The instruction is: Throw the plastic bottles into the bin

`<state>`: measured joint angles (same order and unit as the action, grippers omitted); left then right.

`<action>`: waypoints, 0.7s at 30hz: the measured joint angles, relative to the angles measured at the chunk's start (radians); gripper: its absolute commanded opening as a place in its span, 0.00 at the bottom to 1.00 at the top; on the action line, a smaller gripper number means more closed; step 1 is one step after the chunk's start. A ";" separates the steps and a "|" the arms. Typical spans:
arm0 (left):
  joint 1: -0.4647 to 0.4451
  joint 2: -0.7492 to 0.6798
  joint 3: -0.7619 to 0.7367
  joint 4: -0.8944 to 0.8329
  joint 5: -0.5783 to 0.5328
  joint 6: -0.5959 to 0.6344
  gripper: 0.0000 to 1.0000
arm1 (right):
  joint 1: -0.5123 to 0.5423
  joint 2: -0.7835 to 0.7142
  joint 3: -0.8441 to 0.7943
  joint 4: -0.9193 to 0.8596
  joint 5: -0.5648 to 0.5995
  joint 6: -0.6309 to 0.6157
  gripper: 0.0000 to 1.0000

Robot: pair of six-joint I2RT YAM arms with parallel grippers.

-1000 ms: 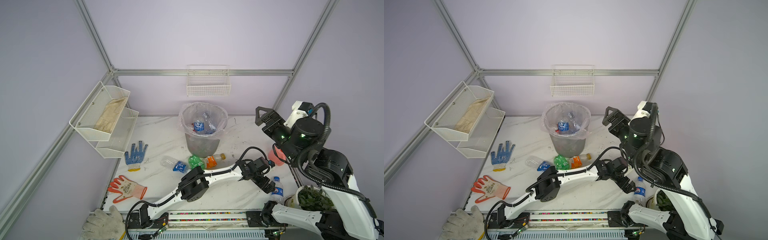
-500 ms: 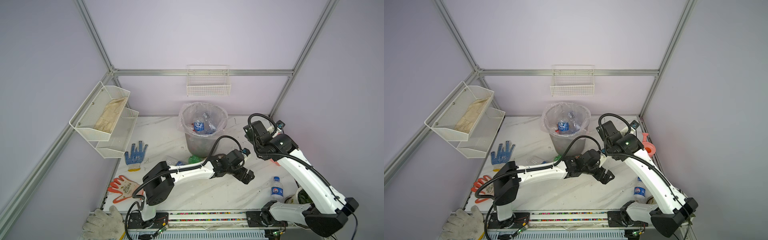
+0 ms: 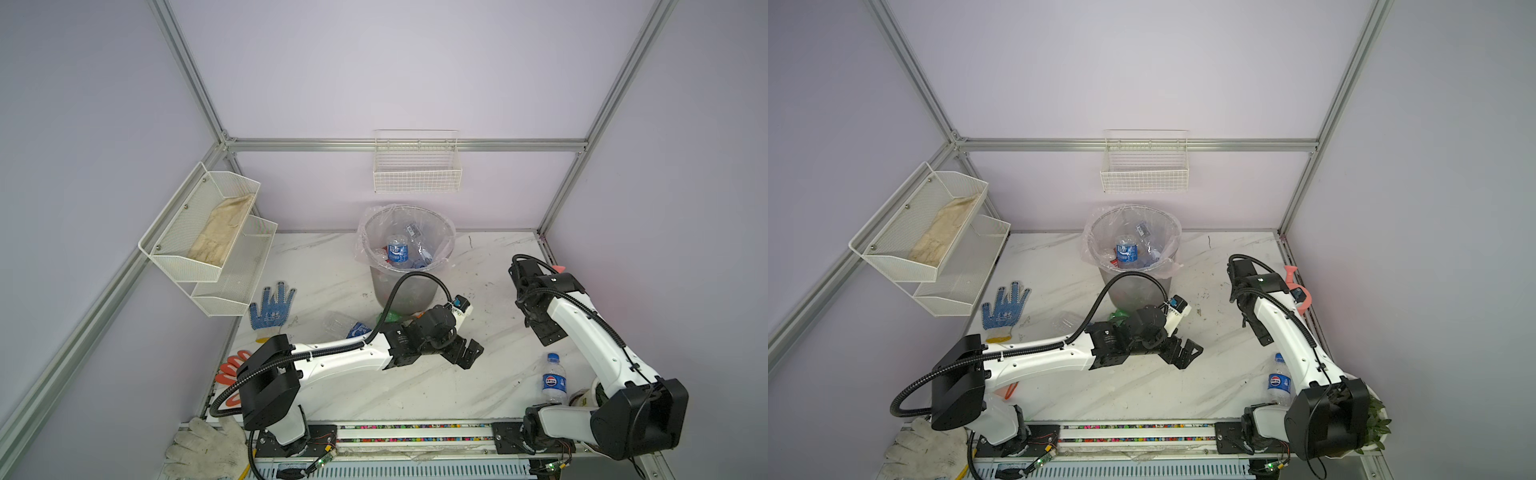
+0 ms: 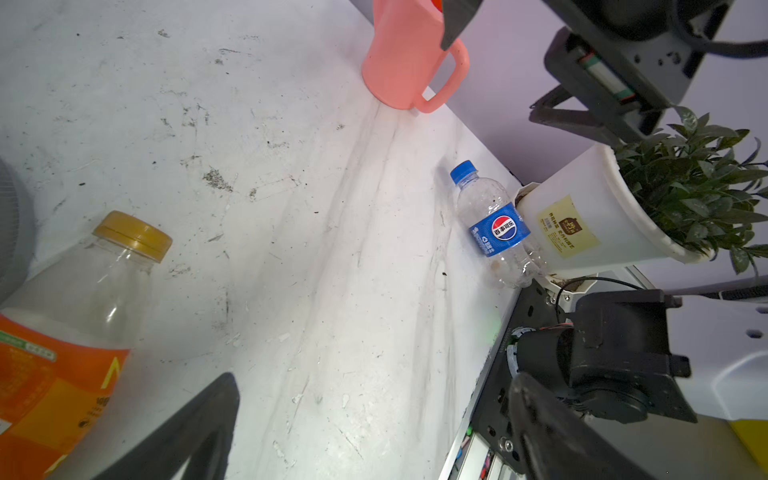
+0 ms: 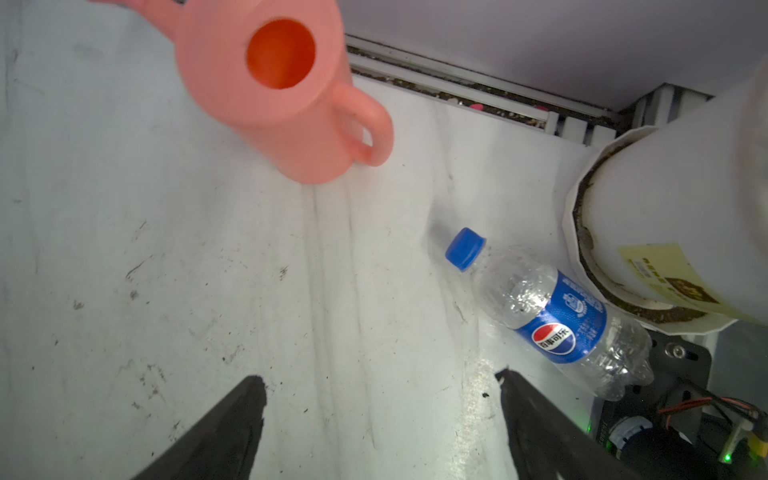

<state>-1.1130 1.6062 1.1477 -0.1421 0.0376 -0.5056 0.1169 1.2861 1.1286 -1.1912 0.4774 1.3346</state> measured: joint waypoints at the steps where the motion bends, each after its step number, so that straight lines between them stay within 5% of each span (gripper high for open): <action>1: 0.001 -0.003 -0.005 0.000 -0.002 0.000 1.00 | -0.034 -0.005 -0.020 0.005 0.000 0.001 0.90; 8: 0.001 -0.010 -0.031 0.006 -0.017 -0.005 1.00 | -0.233 0.003 -0.199 0.082 -0.026 -0.014 0.90; 21: 0.012 -0.010 -0.031 -0.003 -0.021 -0.008 1.00 | -0.319 0.061 -0.299 0.238 -0.087 -0.066 0.90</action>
<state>-1.1011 1.5959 1.1172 -0.1455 0.0170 -0.5137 -0.2024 1.3476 0.8299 -0.9527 0.3901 1.2686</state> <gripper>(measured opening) 0.998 0.896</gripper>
